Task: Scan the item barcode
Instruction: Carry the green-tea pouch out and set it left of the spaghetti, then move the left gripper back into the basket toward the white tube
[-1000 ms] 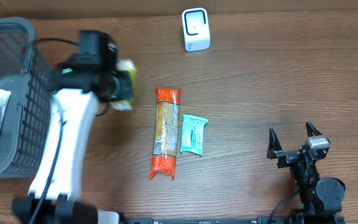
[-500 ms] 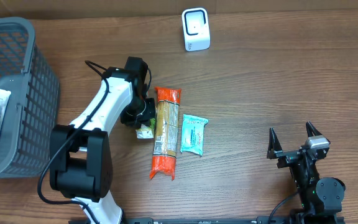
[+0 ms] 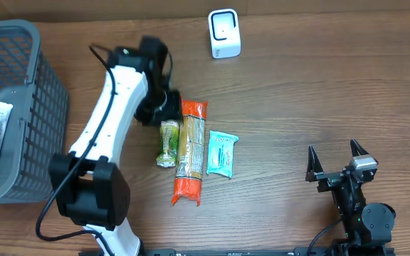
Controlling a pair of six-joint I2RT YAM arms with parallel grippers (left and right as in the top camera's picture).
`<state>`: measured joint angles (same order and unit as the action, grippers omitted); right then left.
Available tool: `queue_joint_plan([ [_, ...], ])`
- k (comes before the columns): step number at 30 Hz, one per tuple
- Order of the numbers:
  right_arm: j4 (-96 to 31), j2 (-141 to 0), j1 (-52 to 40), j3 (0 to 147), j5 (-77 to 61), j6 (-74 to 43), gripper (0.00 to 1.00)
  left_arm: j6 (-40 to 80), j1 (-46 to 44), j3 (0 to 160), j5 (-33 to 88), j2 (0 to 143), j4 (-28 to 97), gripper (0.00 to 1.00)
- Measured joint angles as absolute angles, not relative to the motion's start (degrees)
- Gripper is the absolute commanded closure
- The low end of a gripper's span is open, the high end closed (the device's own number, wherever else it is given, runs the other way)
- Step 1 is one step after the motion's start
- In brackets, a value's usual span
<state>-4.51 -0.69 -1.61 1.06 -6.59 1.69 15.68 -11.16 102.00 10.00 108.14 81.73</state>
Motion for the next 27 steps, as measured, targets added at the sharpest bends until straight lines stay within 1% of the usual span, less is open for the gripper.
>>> queue_joint_plan([
  [3, -4.49, -0.69, -1.58, 1.06, -6.59, 1.69, 0.0, 14.61, -11.11, 113.56, 9.85, 108.14, 85.43, 0.38],
  [7, -4.47, -0.69, -1.58, 1.06, -6.59, 1.69, 0.0, 12.69, -10.11, 129.16, 9.56, 108.14, 89.8, 0.28],
  [9, -4.49, -0.67, -1.61, 1.06, -6.57, 1.72, 0.0, 11.68, -8.8, 136.73, 9.08, 108.14, 91.29, 0.27],
  [12, -4.49, -0.67, -1.61, 1.06, -6.59, 1.74, 0.0, 11.31, -4.73, 146.96, 8.43, 108.14, 93.1, 0.21],
  [16, -4.51, -0.67, -1.61, 1.06, -6.59, 1.69, 0.0, 11.22, 4.23, 156.16, 7.88, 108.12, 95.35, 0.18],
  [18, -4.49, -0.67, -1.61, 1.06, -6.59, 1.69, 0.0, 11.25, 10.09, 158.91, 7.75, 108.12, 96.2, 0.21],
  [27, -4.47, -0.67, -1.58, 1.06, -6.59, 1.74, 0.0, 11.6, 34.2, 160.31, 4.1, 108.12, 96.4, 0.21],
])
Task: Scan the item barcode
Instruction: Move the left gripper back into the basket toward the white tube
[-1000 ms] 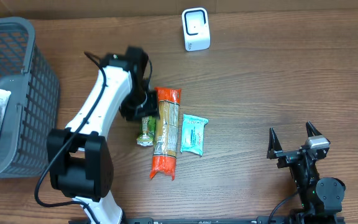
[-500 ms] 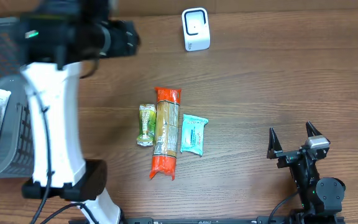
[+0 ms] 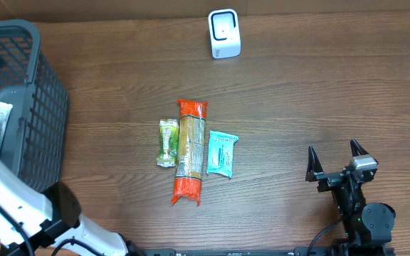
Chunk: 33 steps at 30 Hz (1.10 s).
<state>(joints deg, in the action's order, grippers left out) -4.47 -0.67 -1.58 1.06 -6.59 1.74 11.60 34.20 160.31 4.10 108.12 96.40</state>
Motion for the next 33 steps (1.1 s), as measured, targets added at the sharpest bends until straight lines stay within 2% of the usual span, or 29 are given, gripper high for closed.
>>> queue_joint_plan([
  [5, -4.49, -0.67, -1.61, 1.06, -6.59, 1.72, 0.0, 11.62, 42.5, 157.84, 3.11, 108.55, 96.2, 0.23],
  [8, -4.49, -0.67, -1.61, 1.06, -6.59, 1.69, 0.0, 11.33, 44.77, 156.05, 2.63, 110.26, 96.25, 0.24],
  [9, -4.49, -0.67, -1.61, 1.06, -6.59, 1.72, 0.0, 11.07, 45.06, 155.35, 2.37, 111.07, 96.27, 0.21],
  [12, -4.49, -0.67, -1.58, 1.06, -6.59, 1.72, 0.0, 10.28, 45.1, 153.16, 0.49, 113.91, 96.27, 0.17],
  [19, -4.49, -0.69, -1.61, 1.06, -6.59, 1.72, 0.0, 8.75, 45.08, 150.85, -2.24, 119.11, 96.25, 0.15],
  [21, -4.51, -0.67, -1.61, 1.06, -6.59, 1.69, 0.0, 8.29, 44.97, 150.85, -2.44, 119.66, 96.44, 0.07],
  [24, -4.51, -0.67, -1.61, 1.06, -6.59, 1.72, 0.0, 7.18, 44.51, 150.85, -2.74, 120.33, 96.57, 0.03],
  [33, -4.51, -0.67, -1.61, 1.06, -6.57, 1.72, 0.0, 6.11, 43.11, 150.61, -4.14, 121.99, 96.62, 0.02],
])
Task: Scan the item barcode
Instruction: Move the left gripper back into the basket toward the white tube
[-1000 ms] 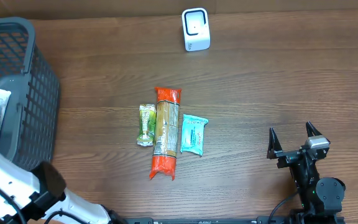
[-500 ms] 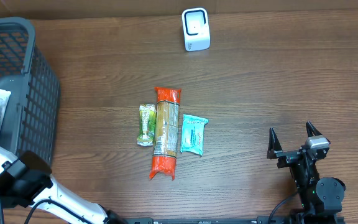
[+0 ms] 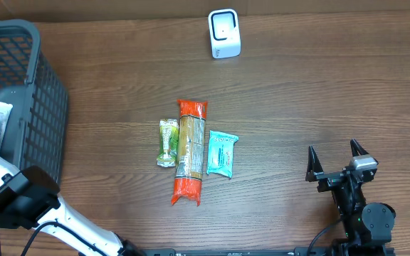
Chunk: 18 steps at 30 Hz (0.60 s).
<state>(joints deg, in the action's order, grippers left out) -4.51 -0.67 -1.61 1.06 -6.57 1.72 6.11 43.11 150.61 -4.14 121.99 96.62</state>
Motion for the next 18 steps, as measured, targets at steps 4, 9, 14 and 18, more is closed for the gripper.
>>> queue_joint_plan([
  [4, -4.49, -0.67, -1.61, 1.06, -6.59, 1.69, 0.0, 4.95, 43.11, 148.66, -4.16, 121.99, 95.96, 0.02],
  [9, -4.49, -0.69, -1.61, 1.06, -6.59, 1.69, 0.0, 3.53, 43.11, 144.55, -4.16, 122.02, 94.72, 0.02],
  [14, -4.49, -0.67, -1.58, 1.06, -6.59, 1.72, 0.0, 2.61, 43.11, 141.32, -4.16, 122.04, 93.23, 0.02],
  [18, -4.47, -0.67, -1.61, 1.06, -6.59, 1.69, 0.0, 1.19, 43.11, 139.57, -3.9, 122.06, 91.94, 0.01],
])
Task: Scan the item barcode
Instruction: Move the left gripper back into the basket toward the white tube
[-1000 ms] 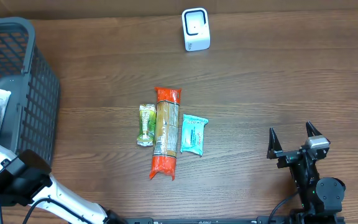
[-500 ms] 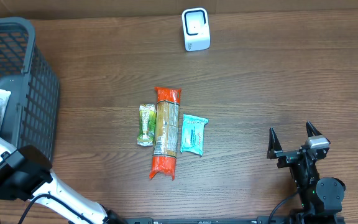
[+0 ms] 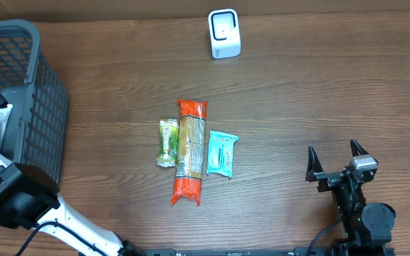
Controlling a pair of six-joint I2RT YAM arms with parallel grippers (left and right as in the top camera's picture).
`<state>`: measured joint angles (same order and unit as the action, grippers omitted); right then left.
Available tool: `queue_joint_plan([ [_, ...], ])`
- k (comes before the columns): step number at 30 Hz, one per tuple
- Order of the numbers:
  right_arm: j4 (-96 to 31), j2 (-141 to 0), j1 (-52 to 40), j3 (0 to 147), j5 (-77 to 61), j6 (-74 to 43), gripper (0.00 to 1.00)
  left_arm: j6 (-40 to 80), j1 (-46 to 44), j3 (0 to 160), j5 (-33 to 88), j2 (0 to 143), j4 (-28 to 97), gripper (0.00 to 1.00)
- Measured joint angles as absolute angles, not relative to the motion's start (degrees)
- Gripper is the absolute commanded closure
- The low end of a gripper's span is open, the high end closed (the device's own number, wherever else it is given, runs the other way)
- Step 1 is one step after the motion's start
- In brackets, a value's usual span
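Observation:
Three packets lie side by side mid-table: a small green one [image 3: 167,142], a long orange one [image 3: 191,151] and a light blue one [image 3: 223,153]. The white barcode scanner [image 3: 224,33] stands at the far edge. My left gripper is at the frame's left edge, inside the grey basket [image 3: 27,43] and over a white tube; its fingers are cut off from view. My right gripper [image 3: 335,158] rests open near the front right, holding nothing.
The basket's tall mesh wall [image 3: 52,121] stands between the left arm and the packets. The left arm's base and links [image 3: 27,206] fill the front left corner.
The left wrist has shifted slightly inside the basket and now covers more of the white tube. The packets and the right arm have not moved.
My left gripper was first at the far ends of the green and orange packets. By the following moment the arm stood at the far left over the basket, and it has stayed there. All three packets lie where they were.

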<state>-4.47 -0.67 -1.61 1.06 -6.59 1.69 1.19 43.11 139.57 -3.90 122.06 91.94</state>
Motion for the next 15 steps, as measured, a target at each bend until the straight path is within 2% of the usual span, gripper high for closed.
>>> queue_joint_plan([
  [15, -4.47, -0.67, -1.61, 1.06, -6.59, 1.72, 0.0, -1.96, 43.11, 134.61, -3.7, 122.06, 85.95, 0.0],
])
